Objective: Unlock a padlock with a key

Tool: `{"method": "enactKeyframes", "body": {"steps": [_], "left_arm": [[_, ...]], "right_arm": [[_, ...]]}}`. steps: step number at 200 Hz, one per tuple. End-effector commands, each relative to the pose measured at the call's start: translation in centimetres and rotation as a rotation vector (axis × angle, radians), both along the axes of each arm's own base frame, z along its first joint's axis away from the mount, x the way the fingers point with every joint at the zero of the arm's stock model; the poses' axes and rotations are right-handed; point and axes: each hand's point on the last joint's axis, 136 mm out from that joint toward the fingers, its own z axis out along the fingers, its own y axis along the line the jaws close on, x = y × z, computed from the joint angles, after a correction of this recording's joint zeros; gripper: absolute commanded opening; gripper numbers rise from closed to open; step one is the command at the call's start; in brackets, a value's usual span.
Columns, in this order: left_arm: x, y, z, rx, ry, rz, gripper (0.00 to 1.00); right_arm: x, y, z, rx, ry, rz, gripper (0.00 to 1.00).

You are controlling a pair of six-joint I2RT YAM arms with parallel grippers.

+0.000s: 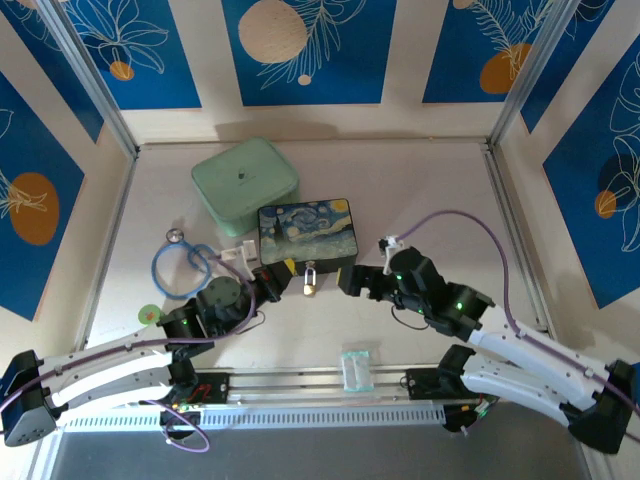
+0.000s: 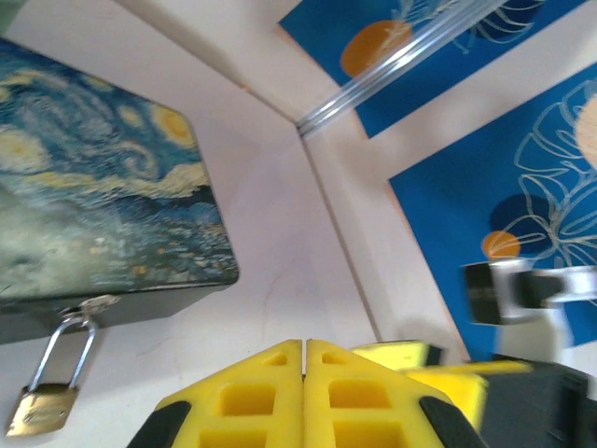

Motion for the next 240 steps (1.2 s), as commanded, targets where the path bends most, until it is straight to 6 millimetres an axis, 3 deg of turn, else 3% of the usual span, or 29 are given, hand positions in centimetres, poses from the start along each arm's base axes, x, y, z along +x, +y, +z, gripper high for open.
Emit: {"method": "enactKeyframes", "body": {"steps": [1,62,88,112,144,217,240], "left_arm": [[-0.8,-0.6,2.2,-0.046,-0.106,-0.059,0.00],[-1.2,-2.6,3.0,-0.101,-0.129,-0.139,0.00],[-1.4,-3.0,3.5,-0.149,-0.134,-0.159,0.00],[-1.7,-3.2,4.1,-0.169,-0.148,-0.176,0.00],[-1.9,-3.1,4.3,-0.211,-0.151,-0.184,0.00],[-1.9,-3.0,4.7,-0.232,-0.153,-0.181,0.00],[-1.9,-3.0,4.6,-0.232,-0.152,-0.181,0.00]], "right_arm": [[-0.7,2.9,4.5,0.419,-0.044,0.127,0.91],[-2.5,5.4,7.1,0.411,-0.155,0.307,0.80],[-3.1,7.0,8.3,0.458,-0.200,0.394,0.69],[-3.2,7.9,9.1,0.497,-0.228,0.445,0.51],[-3.5,8.9,10.5,0.540,-0.256,0.501,0.41],[-3.5,10.7,10.1,0.572,-0.205,0.561,0.31],[-3.4,10.8,10.0,0.577,-0.200,0.555,0.21]]}}
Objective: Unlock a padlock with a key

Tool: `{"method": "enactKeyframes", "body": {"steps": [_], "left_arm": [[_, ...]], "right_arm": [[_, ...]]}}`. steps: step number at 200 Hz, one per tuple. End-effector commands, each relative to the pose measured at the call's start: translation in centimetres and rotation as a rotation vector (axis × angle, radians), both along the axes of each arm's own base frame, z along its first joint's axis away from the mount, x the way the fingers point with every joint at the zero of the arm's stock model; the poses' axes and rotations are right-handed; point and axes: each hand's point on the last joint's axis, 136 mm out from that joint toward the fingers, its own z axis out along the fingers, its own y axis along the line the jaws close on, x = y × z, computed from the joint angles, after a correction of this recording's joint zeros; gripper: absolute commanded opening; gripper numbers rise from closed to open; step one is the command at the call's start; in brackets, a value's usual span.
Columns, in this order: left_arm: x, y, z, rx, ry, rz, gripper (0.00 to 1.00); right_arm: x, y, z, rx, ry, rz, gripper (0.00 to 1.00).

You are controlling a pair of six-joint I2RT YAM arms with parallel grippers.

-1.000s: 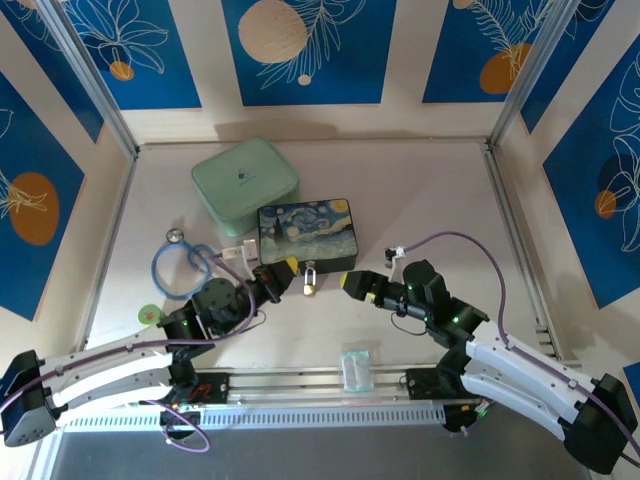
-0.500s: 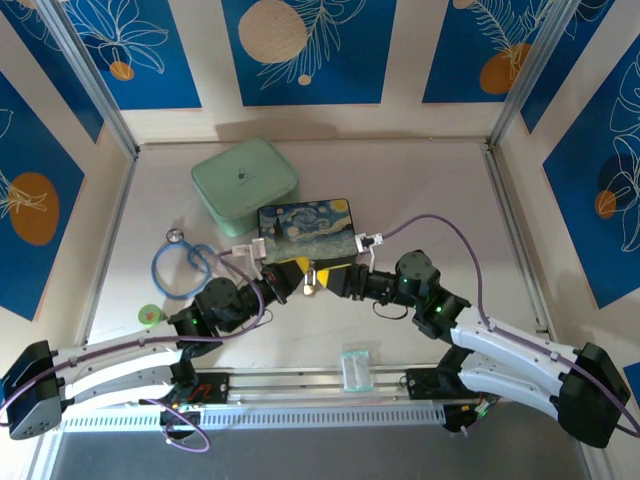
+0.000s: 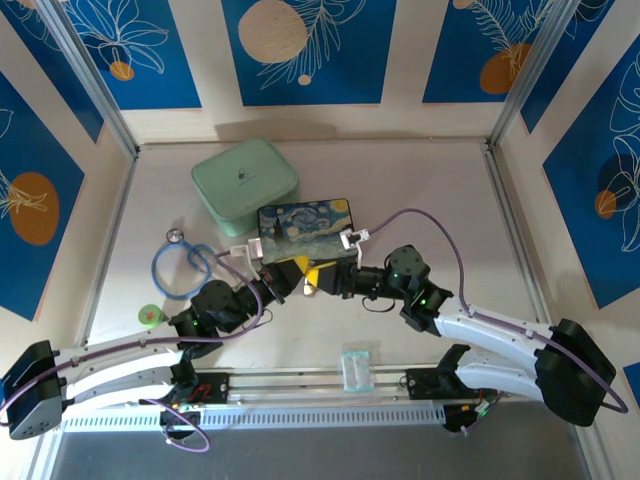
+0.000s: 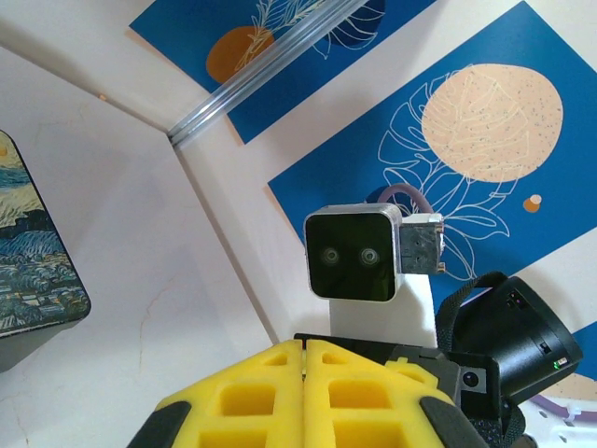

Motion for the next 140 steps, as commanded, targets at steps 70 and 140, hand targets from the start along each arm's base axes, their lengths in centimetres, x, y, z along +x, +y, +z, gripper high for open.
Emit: {"method": "enactKeyframes", "body": {"steps": [70,140], "left_arm": [[0.0,0.2,-0.1,-0.024,0.021,0.009,0.00],[0.7,1.6,-1.4,0.045,0.043,0.090,0.66]], "right_arm": [[0.1,-0.2,1.2,0.043,-0.003,-0.010,0.00],[0.6,-1.1,-0.1,-0.032,0.025,-0.047,0.00]]}}
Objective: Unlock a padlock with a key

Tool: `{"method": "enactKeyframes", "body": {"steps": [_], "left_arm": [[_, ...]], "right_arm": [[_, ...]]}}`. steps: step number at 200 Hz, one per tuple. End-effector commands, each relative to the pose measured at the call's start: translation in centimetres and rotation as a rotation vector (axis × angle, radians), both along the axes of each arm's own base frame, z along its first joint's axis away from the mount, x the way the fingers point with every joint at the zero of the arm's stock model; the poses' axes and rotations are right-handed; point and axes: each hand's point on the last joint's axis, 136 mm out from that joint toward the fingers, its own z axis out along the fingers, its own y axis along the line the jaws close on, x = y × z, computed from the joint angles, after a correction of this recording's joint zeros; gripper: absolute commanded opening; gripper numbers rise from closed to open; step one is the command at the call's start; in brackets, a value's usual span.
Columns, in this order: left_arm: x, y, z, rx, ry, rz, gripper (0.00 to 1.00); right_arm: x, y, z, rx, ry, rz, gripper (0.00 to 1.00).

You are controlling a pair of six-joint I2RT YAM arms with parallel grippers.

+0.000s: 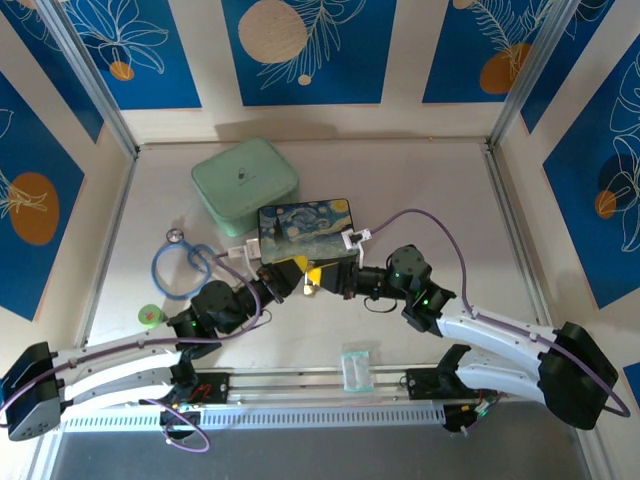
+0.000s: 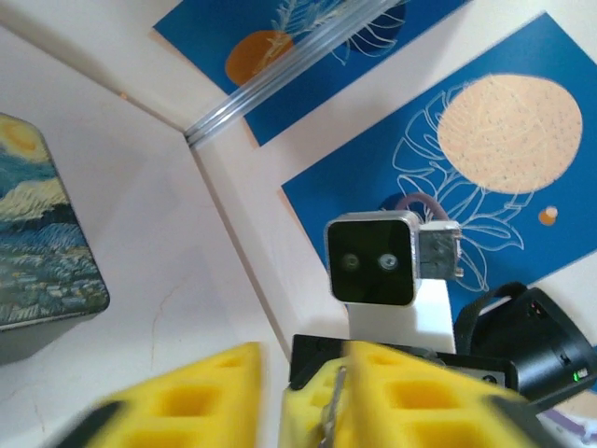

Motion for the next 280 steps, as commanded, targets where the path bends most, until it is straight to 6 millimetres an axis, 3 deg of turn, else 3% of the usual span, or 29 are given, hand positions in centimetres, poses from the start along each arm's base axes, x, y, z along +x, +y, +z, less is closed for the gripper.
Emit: {"method": "enactKeyframes", "body": {"steps": [1,12,16,52,80,110,143,194,217,236,280], "left_arm": [[0.3,0.9,-0.6,0.035,0.002,0.048,0.68],[0.5,1.3,-0.6,0.044,0.011,0.072,0.98],[0.6,1.4,-0.7,0.048,0.022,0.077,1.00],[1.2,2.9,-1.6,0.066,0.070,0.155,1.00],[1.4,4.0,-3.4,0.082,0.133,0.199,1.00],[1.4,4.6,-5.1,0.331,0.181,0.219,1.00],[1.4,5.7,-8.8,0.666,0.318,0.255,0.93],[1.9,1.3,-12.1,0.755,0.330,0.121,0.84],[2.5,0.0,-14.7,0.791,0.339,0.049,0.80],[2.7,-1.8,-15.6,0.779,0.291,-0.046,0.84],[4.3,-1.5,-19.1,0.837,0.318,-0.087,0.80]], "right_arm": [[0.3,-0.4,-0.1,-0.025,-0.010,-0.027,0.00],[0.4,-0.5,-0.5,-0.041,0.001,-0.030,0.00],[0.4,-0.5,-0.7,-0.048,0.005,-0.031,0.00],[0.9,-0.9,-2.6,-0.141,0.047,-0.068,0.00],[1.0,-1.4,-4.1,-0.216,0.076,-0.097,0.00],[1.6,-2.6,-6.8,-0.296,0.152,-0.162,0.00],[1.9,-3.8,-10.0,-0.406,0.239,-0.219,0.00],[1.7,-5.2,-12.4,-0.461,0.307,-0.263,0.00],[1.7,-6.2,-13.5,-0.505,0.334,-0.295,0.00],[1.5,-6.6,-14.0,-0.511,0.343,-0.300,0.00],[1.3,-7.4,-14.8,-0.517,0.359,-0.311,0.00]]}}
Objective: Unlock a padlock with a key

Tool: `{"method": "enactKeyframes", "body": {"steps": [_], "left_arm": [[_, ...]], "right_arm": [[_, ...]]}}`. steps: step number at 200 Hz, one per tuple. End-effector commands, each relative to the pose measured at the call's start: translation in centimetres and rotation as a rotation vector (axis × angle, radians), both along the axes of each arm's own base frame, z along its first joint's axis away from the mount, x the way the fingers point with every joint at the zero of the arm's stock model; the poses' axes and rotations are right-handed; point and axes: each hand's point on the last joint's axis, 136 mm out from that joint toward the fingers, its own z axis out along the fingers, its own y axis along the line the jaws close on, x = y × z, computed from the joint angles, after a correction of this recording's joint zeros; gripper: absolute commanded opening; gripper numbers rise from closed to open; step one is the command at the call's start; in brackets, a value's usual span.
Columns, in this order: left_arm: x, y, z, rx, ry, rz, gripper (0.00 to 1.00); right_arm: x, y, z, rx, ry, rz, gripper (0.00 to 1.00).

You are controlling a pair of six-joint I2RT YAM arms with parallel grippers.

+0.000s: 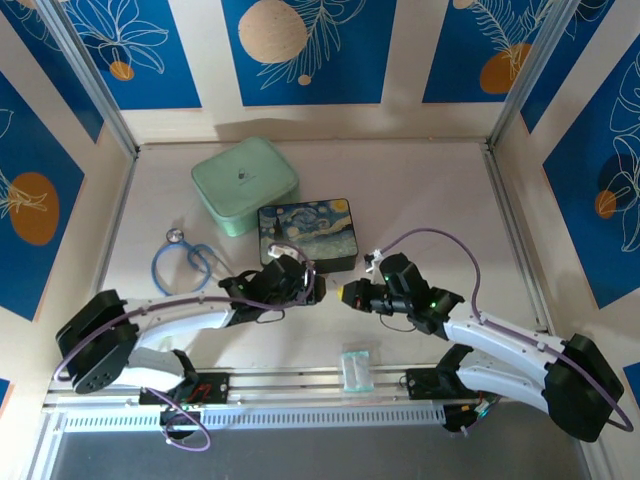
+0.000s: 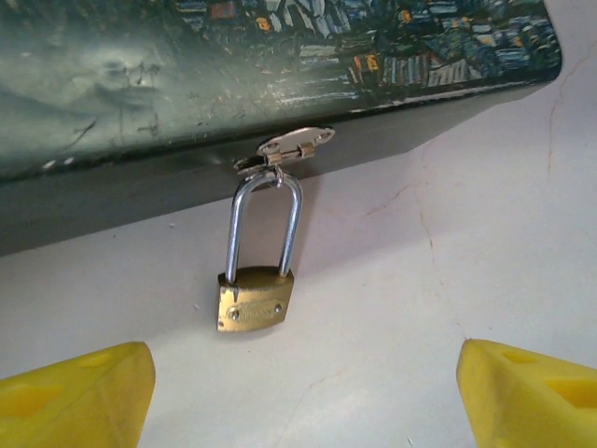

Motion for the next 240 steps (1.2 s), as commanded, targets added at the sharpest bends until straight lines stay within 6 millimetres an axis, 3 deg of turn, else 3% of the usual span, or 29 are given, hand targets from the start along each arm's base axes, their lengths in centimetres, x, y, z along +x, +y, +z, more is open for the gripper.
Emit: {"method": "enactKeyframes", "body": {"steps": [1,23,73,134,150,195,240], "left_arm": [[0.6,-0.8,-0.8,-0.015,-0.018,-0.082,0.80],[1.2,-1.2,-1.5,-0.002,-0.068,-0.124,0.73],[1.9,-1.6,-2.6,-0.020,-0.102,-0.147,0.71],[1.8,-1.8,-4.6,-0.029,-0.061,-0.132,0.52],[1.7,-1.6,-4.9,-0.023,-0.051,-0.127,0.51],[1.3,-1.6,-5.9,-0.030,-0.022,-0.121,0.33],[1.4,-1.4,-7.0,-0.029,0.002,-0.086,0.36]], "right_arm": [[-0.2,-0.7,-0.6,-0.010,0.017,-0.023,0.00],[-0.4,-0.9,-0.8,-0.009,0.022,-0.024,0.00],[-0.6,-1.1,-1.2,-0.003,0.028,-0.030,0.00],[-0.6,-1.3,-1.8,-0.007,0.039,-0.038,0.00],[-0.6,-1.3,-1.9,-0.007,0.041,-0.039,0.00],[-0.4,-1.1,-2.2,-0.002,0.046,-0.040,0.00],[-0.2,-0.3,-2.9,-0.004,0.071,-0.023,0.00]]}}
